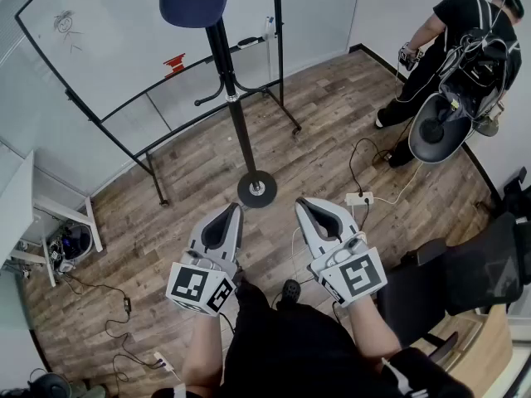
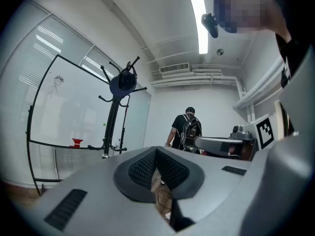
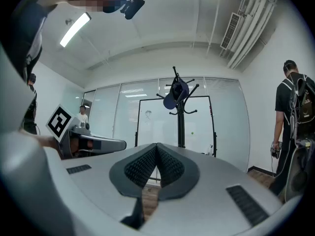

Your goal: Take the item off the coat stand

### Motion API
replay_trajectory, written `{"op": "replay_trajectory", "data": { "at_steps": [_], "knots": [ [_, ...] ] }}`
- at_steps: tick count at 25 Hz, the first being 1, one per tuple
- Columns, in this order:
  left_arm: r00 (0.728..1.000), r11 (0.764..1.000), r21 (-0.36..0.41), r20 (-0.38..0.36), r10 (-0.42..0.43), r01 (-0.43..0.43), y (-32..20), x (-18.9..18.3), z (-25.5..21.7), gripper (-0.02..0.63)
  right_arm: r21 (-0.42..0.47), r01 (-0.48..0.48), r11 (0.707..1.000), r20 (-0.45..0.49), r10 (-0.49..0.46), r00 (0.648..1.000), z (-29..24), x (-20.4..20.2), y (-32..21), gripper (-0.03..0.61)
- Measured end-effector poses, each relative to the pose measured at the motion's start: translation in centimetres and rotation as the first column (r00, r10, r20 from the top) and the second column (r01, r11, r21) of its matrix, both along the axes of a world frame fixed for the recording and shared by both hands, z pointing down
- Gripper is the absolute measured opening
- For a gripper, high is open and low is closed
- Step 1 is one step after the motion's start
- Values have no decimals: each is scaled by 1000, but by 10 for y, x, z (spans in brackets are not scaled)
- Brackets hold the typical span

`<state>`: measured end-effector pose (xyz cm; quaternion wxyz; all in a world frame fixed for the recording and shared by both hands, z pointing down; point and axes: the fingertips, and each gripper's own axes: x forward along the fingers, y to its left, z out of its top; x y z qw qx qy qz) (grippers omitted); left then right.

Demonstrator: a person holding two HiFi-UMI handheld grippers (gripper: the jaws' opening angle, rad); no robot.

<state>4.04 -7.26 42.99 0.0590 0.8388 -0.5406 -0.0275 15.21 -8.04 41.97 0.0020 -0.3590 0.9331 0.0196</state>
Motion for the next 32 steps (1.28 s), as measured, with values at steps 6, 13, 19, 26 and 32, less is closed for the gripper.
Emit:
{"op": "replay_trajectory", "data": {
  "at_steps": [6, 13, 19, 26, 32],
  "knots": [
    [1000, 1000, 1, 3, 5, -5, 5, 0, -6, 15, 14, -12, 1000, 5, 12, 1000, -9, 0, 5, 31],
    [1000, 1000, 5, 20, 9, -9, 5, 2, -10, 15, 35, -9, 999, 45, 7, 999, -18, 0, 9, 31],
    [999, 1000, -1, 34, 8, -8, 4, 2, -9, 15, 66, 7, 998, 71, -12, 997, -31, -4, 13, 31],
    [998, 998, 23, 38, 50, -51, -19, -12, -18, 15, 32, -60, 998, 81, 57, 995, -30, -10, -15, 31],
    [993, 991, 71, 53, 110, -113, -56, -32, -38, 15, 9, -158, 987, 113, 156, 981, -39, -21, -55, 31]
  ]
}}
